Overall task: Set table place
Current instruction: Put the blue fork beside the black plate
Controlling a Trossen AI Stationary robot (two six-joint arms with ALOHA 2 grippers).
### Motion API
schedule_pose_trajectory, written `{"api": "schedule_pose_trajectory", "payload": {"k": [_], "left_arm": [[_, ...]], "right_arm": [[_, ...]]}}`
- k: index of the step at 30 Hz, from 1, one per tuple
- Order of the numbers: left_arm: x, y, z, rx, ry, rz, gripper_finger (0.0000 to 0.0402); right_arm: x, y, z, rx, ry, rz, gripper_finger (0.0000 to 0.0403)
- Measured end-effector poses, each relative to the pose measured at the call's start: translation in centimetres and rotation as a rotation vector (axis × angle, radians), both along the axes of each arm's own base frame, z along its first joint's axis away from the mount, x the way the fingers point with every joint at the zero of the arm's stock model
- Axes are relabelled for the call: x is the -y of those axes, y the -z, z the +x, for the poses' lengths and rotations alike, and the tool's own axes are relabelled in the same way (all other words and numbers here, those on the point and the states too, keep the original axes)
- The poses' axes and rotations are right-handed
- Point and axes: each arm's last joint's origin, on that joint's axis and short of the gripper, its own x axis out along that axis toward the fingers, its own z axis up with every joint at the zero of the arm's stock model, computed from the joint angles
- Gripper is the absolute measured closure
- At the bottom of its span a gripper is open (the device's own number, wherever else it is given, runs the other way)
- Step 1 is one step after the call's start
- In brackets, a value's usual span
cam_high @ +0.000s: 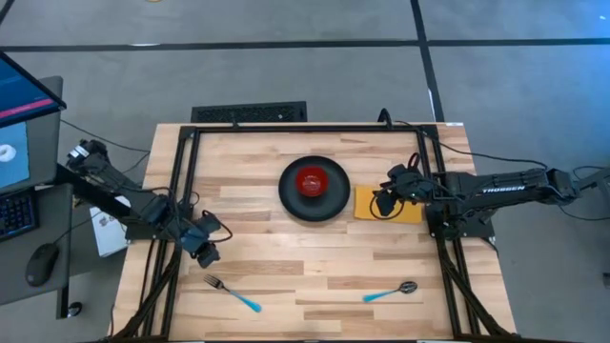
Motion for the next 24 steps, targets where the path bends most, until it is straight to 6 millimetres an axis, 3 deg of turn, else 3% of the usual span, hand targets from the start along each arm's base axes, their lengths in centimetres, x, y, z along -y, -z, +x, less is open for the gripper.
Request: {"api": "schedule_pose_trajectory", "payload": {"k": [7, 16, 24], "left_arm": [[0.1, 0.3, -0.3, -0.054, -0.062, -0.017, 0.0274], [0.1, 3.0, -0.8, -0.242, -0.142, -0.064, 0.0274], [1.4, 3.6, -0.5, -0.272, -0.145, -0.135, 0.0274]], "right_arm": [[0.0, 0.0, 0.0, 0.000, 0.000, 0.000, 0.0181], [0.0, 0.0, 0.0, 0.000, -0.001, -0.001, 0.0181], [0.0, 0.0, 0.0, -0.002, -0.004, -0.004, 0.0181]]}}
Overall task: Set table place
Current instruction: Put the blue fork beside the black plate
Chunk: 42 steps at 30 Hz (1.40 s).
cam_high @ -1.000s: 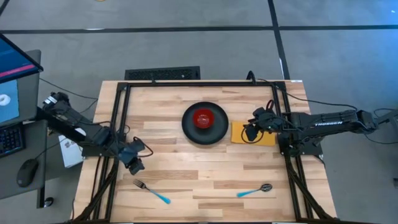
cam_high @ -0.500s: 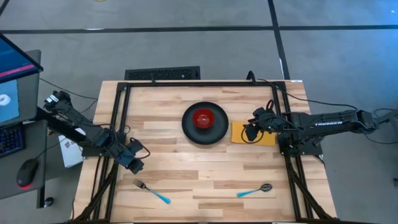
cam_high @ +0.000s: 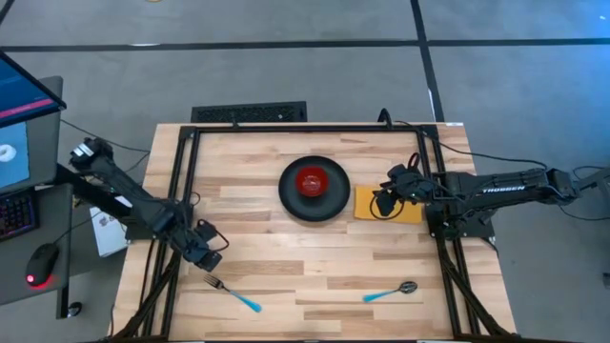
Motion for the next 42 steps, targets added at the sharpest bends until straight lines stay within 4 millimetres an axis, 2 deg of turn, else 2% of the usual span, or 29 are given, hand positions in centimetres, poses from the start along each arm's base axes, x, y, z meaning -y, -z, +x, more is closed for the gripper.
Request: {"api": "schedule_pose_trajectory", "payload": {"k": [4, 12, 19, 42], "left_arm": [[0.6, 0.5, 0.0, -0.051, 0.010, -0.010, 0.0274], [1.9, 1.4, 1.0, -0.047, 0.032, -0.028, 0.0274], [2.4, 2.6, 1.2, -0.178, 0.043, -0.063, 0.0274], [2.6, 2.8, 1.7, -0.111, 0.031, -0.028, 0.0274]], "right_arm": [[0.0, 0.0, 0.0, -0.001, -0.001, -0.001, 0.0181], [0.0, 0.0, 0.0, -0.001, -0.002, -0.001, 0.0181], [0.0, 0.0, 0.0, -0.001, -0.002, -0.002, 0.0181], [0.0, 0.0, 0.0, -0.002, -0.002, -0.002, 0.0181]]}}
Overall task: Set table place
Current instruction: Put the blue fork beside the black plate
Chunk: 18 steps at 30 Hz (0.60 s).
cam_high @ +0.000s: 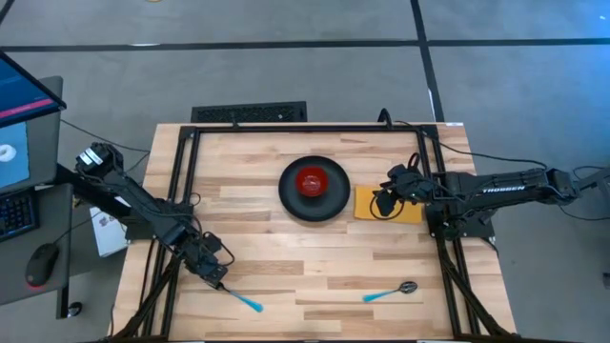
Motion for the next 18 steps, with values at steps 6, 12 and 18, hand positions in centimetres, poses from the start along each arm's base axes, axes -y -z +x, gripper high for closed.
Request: {"api": "schedule_pose_trajectory", "payload": {"k": [6, 12, 18], "left_arm": [[-0.01, 0.00, 0.01, 0.006, 0.002, 0.005, 0.0274], [0.04, -0.02, -0.04, -0.010, 0.011, -0.013, 0.0274], [0.02, -0.01, -0.02, -0.003, 0.010, -0.007, 0.0274]], "right_arm": [[0.00, 0.00, 0.00, 0.000, 0.000, 0.000, 0.0181], [0.00, 0.00, 0.00, 0.000, 0.000, 0.000, 0.0181], [-0.01, 0.00, 0.00, 0.000, -0.001, 0.000, 0.0181]]}}
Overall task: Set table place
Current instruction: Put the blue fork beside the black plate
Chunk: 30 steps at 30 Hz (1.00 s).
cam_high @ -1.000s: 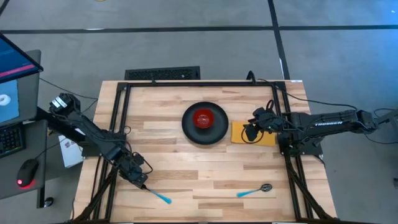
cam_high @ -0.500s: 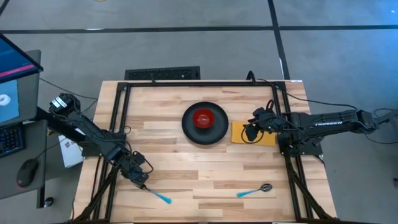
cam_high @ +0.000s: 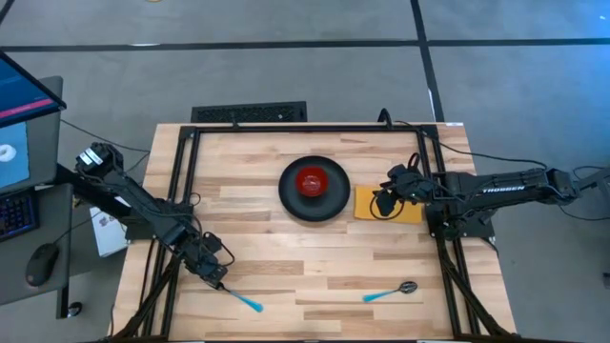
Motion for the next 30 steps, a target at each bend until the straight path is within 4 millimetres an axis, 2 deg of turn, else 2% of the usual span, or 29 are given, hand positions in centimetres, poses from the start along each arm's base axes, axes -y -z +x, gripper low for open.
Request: {"api": "schedule_pose_trajectory", "payload": {"k": [11, 16, 23, 30], "left_arm": [[0.02, -0.01, -0.02, -0.007, 0.000, -0.007, 0.0277], [0.02, 0.00, -0.02, -0.010, -0.005, -0.008, 0.0312], [0.03, -0.02, -0.04, -0.007, 0.011, -0.011, 0.0387], [-0.24, -0.03, 0.04, 0.058, 0.069, 0.059, 0.0398]], "right_arm": [[0.00, 0.09, -0.10, -0.015, 0.000, 0.000, 0.0181], [0.00, 0.12, -0.13, -0.019, 0.000, 0.000, 0.0181], [0.00, 0.12, -0.13, -0.019, 0.000, 0.000, 0.0181], [0.00, 0.12, -0.13, -0.019, -0.001, -0.001, 0.0181]]}}
